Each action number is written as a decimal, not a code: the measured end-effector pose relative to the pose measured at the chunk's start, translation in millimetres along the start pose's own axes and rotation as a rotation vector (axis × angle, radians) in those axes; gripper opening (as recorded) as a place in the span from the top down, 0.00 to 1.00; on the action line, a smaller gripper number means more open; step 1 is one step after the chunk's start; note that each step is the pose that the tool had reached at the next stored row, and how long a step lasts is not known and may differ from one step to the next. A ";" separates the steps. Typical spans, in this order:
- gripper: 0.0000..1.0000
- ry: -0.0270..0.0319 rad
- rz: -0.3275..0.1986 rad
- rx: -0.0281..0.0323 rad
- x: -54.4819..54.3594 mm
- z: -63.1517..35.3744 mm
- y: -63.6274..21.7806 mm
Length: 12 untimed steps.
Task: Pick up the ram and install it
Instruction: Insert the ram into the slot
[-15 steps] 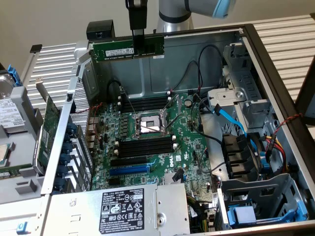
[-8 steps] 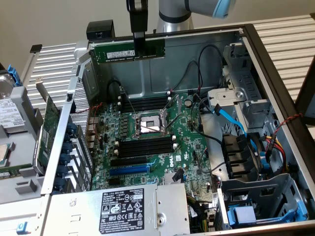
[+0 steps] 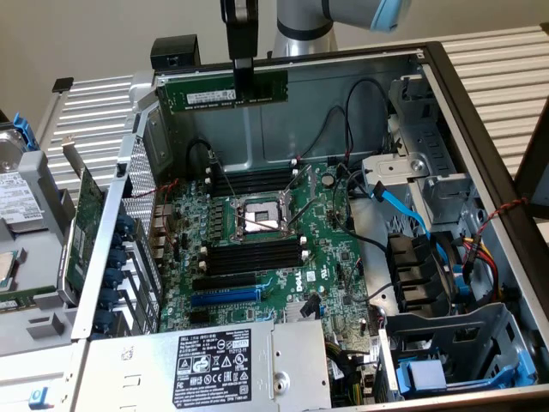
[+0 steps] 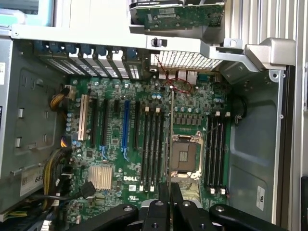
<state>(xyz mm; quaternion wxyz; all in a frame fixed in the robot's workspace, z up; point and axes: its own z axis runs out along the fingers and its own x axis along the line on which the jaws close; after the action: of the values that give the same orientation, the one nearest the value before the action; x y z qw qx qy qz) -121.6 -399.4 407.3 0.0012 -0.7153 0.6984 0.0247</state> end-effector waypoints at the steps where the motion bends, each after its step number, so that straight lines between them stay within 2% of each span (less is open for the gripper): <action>1: 0.87 0.0000 0.000 0.0000 0.0 0.4 0.0; 12: 0.87 0.0003 0.005 -0.0011 0.0 9.9 -6.9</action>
<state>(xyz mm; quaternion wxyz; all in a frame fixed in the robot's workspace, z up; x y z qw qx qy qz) -115.0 -398.9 397.2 0.0006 -0.7137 0.7000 0.0250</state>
